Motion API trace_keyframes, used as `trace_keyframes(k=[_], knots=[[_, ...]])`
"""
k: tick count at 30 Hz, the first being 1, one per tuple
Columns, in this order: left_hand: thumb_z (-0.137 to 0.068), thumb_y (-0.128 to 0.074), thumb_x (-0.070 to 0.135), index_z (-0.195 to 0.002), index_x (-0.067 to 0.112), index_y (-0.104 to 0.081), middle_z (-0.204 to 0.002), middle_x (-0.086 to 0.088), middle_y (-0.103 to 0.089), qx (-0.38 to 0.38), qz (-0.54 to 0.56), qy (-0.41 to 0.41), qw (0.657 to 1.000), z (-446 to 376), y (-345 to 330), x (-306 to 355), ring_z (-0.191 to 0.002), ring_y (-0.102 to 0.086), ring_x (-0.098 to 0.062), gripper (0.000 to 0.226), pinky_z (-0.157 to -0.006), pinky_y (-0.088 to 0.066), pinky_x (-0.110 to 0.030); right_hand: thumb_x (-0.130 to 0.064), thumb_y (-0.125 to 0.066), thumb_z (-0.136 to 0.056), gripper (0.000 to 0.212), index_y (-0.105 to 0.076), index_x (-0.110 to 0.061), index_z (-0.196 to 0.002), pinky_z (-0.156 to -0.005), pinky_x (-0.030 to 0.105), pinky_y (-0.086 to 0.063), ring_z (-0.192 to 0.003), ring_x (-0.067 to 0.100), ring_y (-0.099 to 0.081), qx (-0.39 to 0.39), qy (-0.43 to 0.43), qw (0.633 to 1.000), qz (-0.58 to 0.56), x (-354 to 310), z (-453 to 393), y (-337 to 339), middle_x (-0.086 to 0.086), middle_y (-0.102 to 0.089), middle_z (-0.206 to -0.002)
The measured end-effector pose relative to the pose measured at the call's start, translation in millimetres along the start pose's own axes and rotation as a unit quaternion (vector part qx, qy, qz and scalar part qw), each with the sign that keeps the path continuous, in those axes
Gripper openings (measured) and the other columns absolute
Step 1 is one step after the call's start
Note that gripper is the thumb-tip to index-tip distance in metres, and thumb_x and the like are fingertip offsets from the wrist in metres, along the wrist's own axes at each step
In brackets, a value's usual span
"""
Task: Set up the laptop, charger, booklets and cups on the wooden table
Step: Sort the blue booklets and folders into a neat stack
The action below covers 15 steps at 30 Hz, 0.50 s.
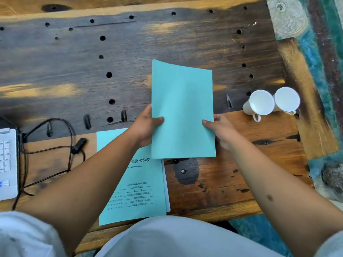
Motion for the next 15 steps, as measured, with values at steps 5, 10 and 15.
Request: trace_keyframes(k=[5, 10, 15], knots=[[-0.091, -0.052, -0.003, -0.137, 0.026, -0.048, -0.135, -0.011, -0.061, -0.065, 0.093, -0.004, 0.994, 66, 33, -7, -0.117, -0.062, -0.038, 0.055, -0.085, -0.054, -0.052, -0.014, -0.06, -0.094, 0.026, -0.058, -0.01, -0.12, -0.091, 0.039, -0.052, -0.1, 0.021, -0.068, -0.161, -0.01, 0.984, -0.077, 5, 55, -43, 0.004, -0.073, -0.11], [-0.093, -0.049, -0.005, -0.13, 0.028, -0.055, -0.13, -0.01, -0.064, -0.019, 0.06, -0.012, 0.998, 124, 63, -27, -0.112, -0.065, -0.037, 0.05, -0.082, -0.056, -0.051, -0.019, -0.066, -0.087, 0.039, -0.062, -0.006, -0.124, -0.088, 0.042, -0.057, -0.11, 0.031, -0.068, -0.254, -0.039, 0.96, -0.111, 16, 106, -79, 0.014, -0.07, -0.122], [-0.095, -0.048, -0.006, -0.124, 0.025, -0.056, -0.122, -0.007, -0.069, 0.092, -0.012, -0.04, 0.995, 168, 80, -45, -0.098, -0.072, -0.028, 0.043, -0.074, -0.059, -0.042, -0.007, -0.059, -0.095, 0.025, -0.064, -0.007, -0.119, -0.072, 0.028, -0.057, -0.09, 0.018, -0.074, -0.19, 0.071, 0.979, 0.024, 16, 142, -98, 0.0, -0.077, -0.104]])
Point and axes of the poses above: each hand's wrist, its own z-axis away from the middle knuckle, its own y-axis out of the back of the hand, x = y × z, the point moved 7 cm from there along -z, towards the middle knuckle
